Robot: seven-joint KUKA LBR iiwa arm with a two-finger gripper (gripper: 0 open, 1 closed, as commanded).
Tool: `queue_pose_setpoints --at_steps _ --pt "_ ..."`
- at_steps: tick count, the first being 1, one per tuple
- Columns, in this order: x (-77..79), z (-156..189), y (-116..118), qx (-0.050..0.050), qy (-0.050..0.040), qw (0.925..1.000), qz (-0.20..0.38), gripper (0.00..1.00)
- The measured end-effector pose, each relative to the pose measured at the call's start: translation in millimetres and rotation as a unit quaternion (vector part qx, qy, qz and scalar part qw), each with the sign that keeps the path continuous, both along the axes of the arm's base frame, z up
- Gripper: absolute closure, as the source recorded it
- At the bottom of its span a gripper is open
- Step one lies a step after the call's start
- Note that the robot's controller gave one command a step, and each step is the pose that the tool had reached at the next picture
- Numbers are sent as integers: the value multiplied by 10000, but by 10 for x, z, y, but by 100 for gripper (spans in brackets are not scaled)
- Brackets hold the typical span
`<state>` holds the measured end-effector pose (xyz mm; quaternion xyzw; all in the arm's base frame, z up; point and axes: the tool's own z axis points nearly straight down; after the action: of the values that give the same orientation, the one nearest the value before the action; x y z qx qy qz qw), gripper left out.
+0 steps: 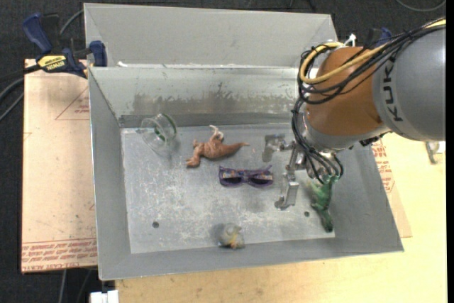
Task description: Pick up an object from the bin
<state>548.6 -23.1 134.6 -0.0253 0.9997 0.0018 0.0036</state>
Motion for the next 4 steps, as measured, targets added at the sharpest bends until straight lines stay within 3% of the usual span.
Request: queue_pose_setpoints --at_steps 1,3,4 --pt "-48 -682 15 -7 54 9996 271 0" --pt "-43 -624 46 -10 49 9992 390 0" --pt "80 -637 488 -5 19 9788 2049 100"
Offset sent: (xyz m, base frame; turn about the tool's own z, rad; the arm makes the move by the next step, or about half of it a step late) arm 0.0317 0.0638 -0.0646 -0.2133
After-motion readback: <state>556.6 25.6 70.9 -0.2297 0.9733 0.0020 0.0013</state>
